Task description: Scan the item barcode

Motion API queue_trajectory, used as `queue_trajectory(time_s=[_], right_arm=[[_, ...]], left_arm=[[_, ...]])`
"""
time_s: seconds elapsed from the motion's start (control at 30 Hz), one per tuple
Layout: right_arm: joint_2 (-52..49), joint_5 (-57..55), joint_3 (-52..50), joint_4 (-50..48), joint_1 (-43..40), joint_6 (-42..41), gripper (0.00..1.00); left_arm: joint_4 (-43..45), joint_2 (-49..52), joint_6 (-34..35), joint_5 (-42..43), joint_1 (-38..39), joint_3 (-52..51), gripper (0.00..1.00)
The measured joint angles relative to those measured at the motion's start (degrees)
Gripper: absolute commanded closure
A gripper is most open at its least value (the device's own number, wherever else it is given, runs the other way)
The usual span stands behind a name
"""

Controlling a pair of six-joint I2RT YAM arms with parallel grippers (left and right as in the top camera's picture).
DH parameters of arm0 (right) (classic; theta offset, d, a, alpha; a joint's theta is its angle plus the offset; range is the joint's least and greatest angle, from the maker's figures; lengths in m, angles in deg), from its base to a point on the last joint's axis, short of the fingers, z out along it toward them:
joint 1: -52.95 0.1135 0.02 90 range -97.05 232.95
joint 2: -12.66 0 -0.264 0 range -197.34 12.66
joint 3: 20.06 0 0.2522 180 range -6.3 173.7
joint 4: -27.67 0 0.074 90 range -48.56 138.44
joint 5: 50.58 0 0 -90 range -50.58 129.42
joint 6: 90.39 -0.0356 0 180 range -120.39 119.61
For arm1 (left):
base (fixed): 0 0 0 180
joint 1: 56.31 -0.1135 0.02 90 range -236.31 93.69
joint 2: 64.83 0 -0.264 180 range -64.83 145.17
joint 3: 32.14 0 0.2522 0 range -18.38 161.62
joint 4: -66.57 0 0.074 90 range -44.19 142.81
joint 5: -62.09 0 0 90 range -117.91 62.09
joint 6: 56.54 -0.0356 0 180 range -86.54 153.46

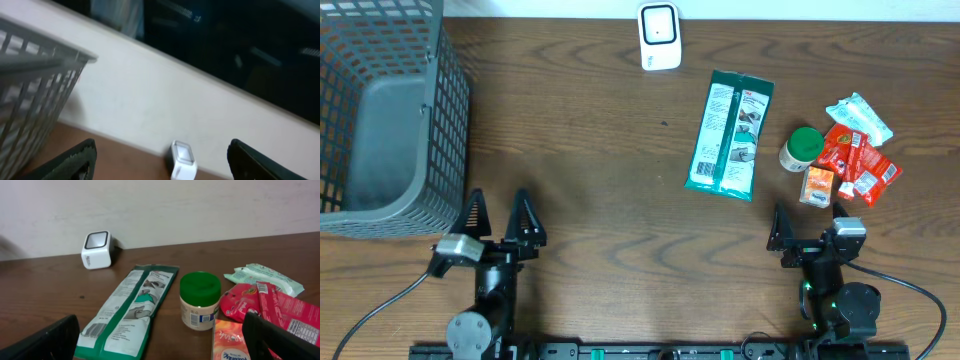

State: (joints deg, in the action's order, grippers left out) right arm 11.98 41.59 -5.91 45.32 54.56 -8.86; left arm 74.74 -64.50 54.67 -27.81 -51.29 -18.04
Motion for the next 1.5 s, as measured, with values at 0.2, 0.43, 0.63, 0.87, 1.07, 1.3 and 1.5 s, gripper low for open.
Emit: queue_trajectory(time_s=[0.2, 0.43, 0.63, 0.87, 1.07, 1.3, 1.5], right_arm=[[0.0, 0.0, 0.0, 0.0, 0.0, 0.0, 0.01], [0.0, 0.0, 0.0, 0.0, 0.0, 0.0, 0.01], [0.0, 0.0, 0.0, 0.0, 0.0, 0.0, 0.01], [0.0, 0.0, 0.0, 0.0, 0.0, 0.0, 0.01], [0.0, 0.0, 0.0, 0.0, 0.0, 0.0, 0.01], [0.0, 0.0, 0.0, 0.0, 0.0, 0.0, 0.01], [0.0, 0.0, 0.0, 0.0, 0.0, 0.0, 0.01]], left_arm=[[-12.9, 0.0, 0.0, 0.0, -0.4, 0.0, 0.16], [-18.5, 0.0, -3.4, -0.5, -0.9, 0.0, 0.16], [-18.6, 0.0, -9.5, -0.4, -0.9, 0.0, 0.16], [-21.3, 0.0, -13.6, -0.4, -0.9, 0.0, 0.16], [-23.0, 0.0, -14.6, 0.2, -0.9, 0.3, 0.16], [-23.1, 0.0, -15.1, 0.5, -0.9, 0.4, 0.16], [-23.1, 0.0, -15.1, 0.5, -0.9, 0.4, 0.16]])
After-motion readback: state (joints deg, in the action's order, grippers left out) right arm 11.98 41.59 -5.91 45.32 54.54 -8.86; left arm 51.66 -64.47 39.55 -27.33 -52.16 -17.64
